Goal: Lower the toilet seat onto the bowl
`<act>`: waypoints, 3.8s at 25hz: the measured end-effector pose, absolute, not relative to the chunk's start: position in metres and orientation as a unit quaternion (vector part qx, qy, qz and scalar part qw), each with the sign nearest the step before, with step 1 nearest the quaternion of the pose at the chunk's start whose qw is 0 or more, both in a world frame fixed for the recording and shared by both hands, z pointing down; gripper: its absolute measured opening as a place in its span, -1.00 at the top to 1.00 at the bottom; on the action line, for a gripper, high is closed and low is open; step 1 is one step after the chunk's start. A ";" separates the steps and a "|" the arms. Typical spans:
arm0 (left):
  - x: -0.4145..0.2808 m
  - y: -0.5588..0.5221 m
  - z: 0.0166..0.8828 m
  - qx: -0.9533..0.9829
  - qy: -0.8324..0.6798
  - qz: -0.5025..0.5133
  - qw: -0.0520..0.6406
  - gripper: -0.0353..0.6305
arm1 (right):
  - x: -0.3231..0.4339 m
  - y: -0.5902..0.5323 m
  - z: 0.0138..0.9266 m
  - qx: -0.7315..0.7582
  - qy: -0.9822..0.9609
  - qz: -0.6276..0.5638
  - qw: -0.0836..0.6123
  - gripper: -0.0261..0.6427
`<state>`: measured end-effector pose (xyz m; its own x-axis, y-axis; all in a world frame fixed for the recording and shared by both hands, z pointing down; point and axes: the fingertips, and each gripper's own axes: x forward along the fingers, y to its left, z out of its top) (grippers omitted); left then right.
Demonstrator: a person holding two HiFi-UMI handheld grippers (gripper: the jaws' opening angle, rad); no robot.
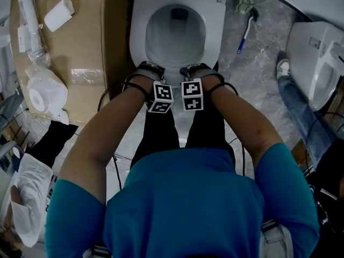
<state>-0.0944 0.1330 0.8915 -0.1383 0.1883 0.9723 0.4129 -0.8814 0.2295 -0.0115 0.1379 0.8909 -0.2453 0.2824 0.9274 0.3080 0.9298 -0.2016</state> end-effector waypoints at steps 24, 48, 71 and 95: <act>-0.095 0.134 0.952 -0.647 -0.188 -0.729 0.118 0.13 | -0.011 0.139 0.951 -0.162 -0.781 -0.058 0.600 0.09; -0.095 0.133 0.973 -0.645 -0.172 -0.734 0.128 0.12 | -0.011 0.139 0.972 -0.163 -0.774 -0.054 0.610 0.08; -0.055 0.105 0.845 -0.740 -0.070 -0.667 0.045 0.05 | -0.018 0.119 0.862 -0.130 -0.806 -0.027 0.577 -0.04; -0.043 -0.055 0.388 -0.914 0.285 -0.249 -0.149 0.87 | 0.002 -0.044 0.430 0.143 -0.933 0.138 0.300 0.91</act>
